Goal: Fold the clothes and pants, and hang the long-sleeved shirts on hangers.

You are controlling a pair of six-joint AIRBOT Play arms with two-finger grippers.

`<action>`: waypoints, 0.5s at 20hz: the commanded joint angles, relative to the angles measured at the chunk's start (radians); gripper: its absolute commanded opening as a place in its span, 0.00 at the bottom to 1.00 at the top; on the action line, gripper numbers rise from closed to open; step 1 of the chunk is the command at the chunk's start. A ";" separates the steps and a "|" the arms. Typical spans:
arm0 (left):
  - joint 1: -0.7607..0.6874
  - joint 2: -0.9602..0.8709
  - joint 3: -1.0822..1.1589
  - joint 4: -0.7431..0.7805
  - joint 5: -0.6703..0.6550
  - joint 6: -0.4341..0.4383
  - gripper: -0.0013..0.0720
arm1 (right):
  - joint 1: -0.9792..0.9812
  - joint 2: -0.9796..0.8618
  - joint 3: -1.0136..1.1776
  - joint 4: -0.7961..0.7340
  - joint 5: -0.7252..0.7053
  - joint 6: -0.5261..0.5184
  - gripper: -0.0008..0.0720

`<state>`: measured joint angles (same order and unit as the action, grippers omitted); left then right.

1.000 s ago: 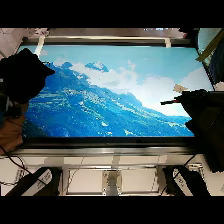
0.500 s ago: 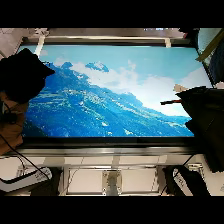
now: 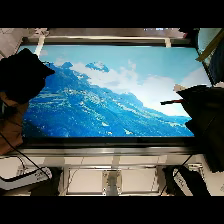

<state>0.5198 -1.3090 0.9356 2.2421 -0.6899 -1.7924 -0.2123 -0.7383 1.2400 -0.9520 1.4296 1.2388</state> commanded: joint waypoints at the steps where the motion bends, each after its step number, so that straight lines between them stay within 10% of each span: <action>1: -0.053 0.027 0.037 -0.012 -0.134 0.000 0.04 | 0.000 0.000 0.003 -0.033 -0.041 0.000 0.03; 10: -0.569 0.488 0.088 -0.868 -0.218 0.000 0.04 | 0.000 0.003 0.134 -0.593 -0.047 -0.004 0.03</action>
<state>0.1375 -0.9455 1.0183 1.7302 -0.9432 -1.7954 -0.2123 -0.7361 1.3407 -1.3495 1.3956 1.2369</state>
